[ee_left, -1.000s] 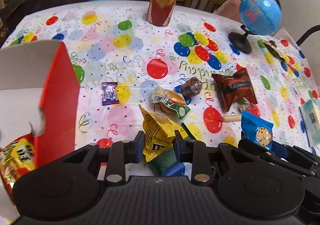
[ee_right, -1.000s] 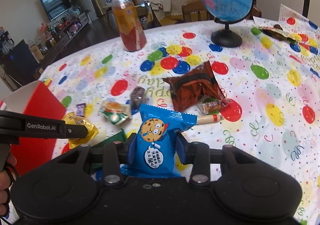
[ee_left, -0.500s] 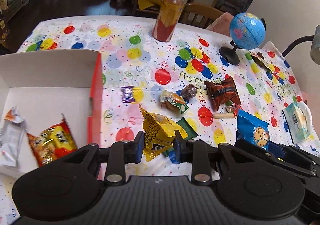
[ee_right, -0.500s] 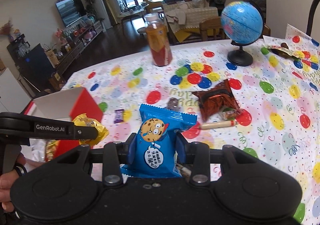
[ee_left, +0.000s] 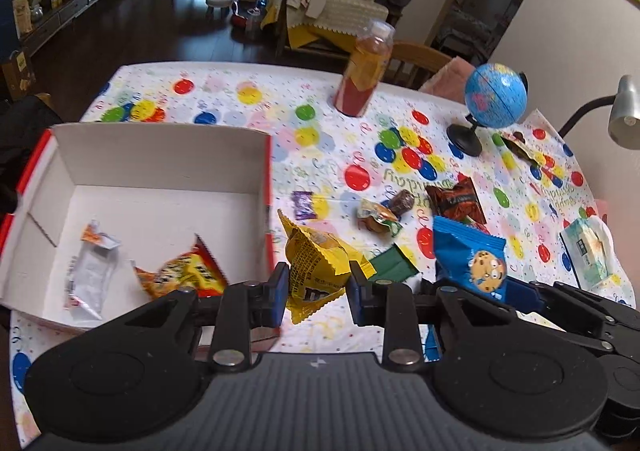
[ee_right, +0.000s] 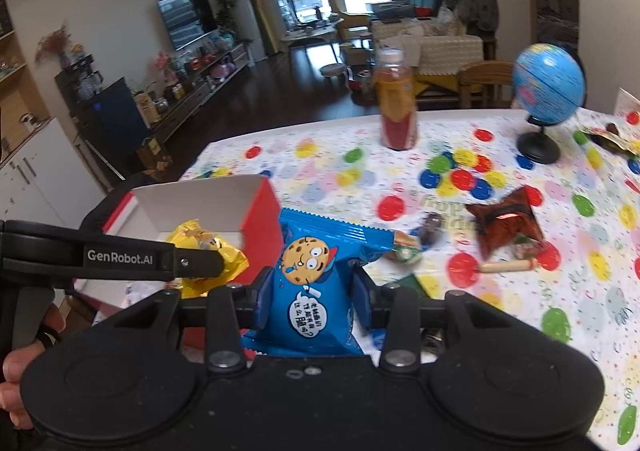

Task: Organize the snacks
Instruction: 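Carry both packets into the red box and open both tools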

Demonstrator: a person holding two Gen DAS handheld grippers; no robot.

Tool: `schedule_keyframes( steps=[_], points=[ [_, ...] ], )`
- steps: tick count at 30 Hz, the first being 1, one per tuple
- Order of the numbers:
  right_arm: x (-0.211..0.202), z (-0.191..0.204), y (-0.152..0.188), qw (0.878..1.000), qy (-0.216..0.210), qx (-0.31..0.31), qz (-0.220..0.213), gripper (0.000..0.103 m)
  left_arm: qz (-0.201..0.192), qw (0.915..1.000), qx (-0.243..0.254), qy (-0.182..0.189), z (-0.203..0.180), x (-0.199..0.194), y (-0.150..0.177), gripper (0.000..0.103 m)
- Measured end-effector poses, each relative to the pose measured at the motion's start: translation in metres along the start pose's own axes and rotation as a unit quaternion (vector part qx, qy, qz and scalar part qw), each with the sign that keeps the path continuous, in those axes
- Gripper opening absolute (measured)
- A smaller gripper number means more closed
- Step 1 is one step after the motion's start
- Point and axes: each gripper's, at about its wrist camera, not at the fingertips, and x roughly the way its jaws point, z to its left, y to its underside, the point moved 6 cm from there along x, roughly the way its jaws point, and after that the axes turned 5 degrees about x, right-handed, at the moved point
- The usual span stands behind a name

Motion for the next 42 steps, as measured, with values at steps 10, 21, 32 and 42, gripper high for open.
schedule_keyframes(
  steps=[10,21,32,42],
  points=[
    [0.014,0.06,-0.003,0.999,-0.029,-0.04,0.0,0.039,-0.028,0.999,-0.029,-0.018,0.048,-0.028,0.001,0.029],
    [0.048,0.112,-0.005,0.995,-0.049,-0.081,0.015,0.039,-0.042,0.9958,-0.058,-0.057,0.105,-0.037,0.001,0.029],
    [0.098,0.135,-0.003,0.992,-0.045,-0.114,0.04,0.039,-0.019,0.9907,-0.087,-0.103,0.174,-0.013,-0.001,0.029],
    [0.154,0.136,-0.001,0.989,-0.028,-0.133,0.062,0.039,0.012,0.9877,-0.087,-0.13,0.207,0.025,-0.001,0.029]
  ],
)
